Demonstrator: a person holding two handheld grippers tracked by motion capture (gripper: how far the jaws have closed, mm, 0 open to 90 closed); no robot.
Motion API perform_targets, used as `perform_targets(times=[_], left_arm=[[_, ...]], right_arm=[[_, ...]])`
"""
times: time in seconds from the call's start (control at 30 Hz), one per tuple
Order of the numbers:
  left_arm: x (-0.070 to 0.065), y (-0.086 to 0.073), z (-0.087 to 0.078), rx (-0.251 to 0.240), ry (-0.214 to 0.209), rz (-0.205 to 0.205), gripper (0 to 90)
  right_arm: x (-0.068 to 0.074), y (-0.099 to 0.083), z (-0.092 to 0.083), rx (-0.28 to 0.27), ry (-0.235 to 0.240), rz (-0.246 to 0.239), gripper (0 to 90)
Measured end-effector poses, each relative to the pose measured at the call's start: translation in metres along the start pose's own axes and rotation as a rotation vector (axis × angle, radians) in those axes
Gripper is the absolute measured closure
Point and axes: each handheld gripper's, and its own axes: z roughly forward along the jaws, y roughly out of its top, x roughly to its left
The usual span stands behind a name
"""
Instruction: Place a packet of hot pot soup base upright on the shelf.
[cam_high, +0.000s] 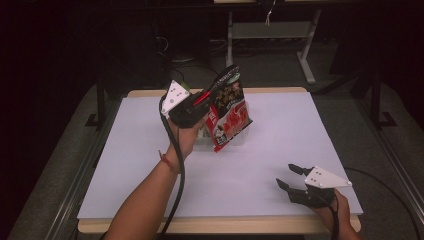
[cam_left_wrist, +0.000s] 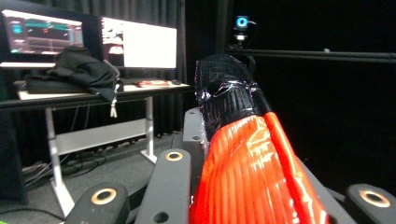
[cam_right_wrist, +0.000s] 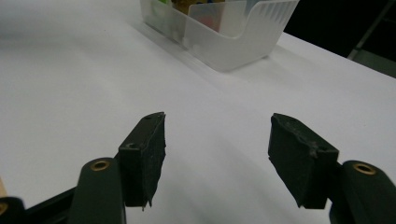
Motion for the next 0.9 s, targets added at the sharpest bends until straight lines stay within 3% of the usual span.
perform_targets(times=[0.2, 0.47, 0.6, 0.7, 0.9], left_arm=[[0.002, -0.004, 0.023, 0.026, 0.085, 0.026, 77.6], [0.007, -0.016, 0.044, 0.018, 0.193, 0.026, 77.7], [0.006, -0.024, 0.053, 0.008, 0.248, 0.062, 77.7], [0.007, -0.030, 0.060, 0.003, 0.271, 0.038, 77.6], [-0.001, -0.042, 0.069, -0.012, 0.314, 0.056, 77.3]], right_arm=[[-0.001, 0.000, -0.001, 0.002, 0.002, 0.000, 35.7], [-0.002, -0.001, -0.002, -0.002, 0.004, 0.003, 35.7], [-0.001, -0.001, -0.002, -0.003, 0.010, -0.001, 35.7], [-0.001, -0.002, -0.001, 0.001, 0.011, -0.001, 35.7], [-0.002, -0.002, -0.002, -0.005, 0.009, -0.007, 35.7]])
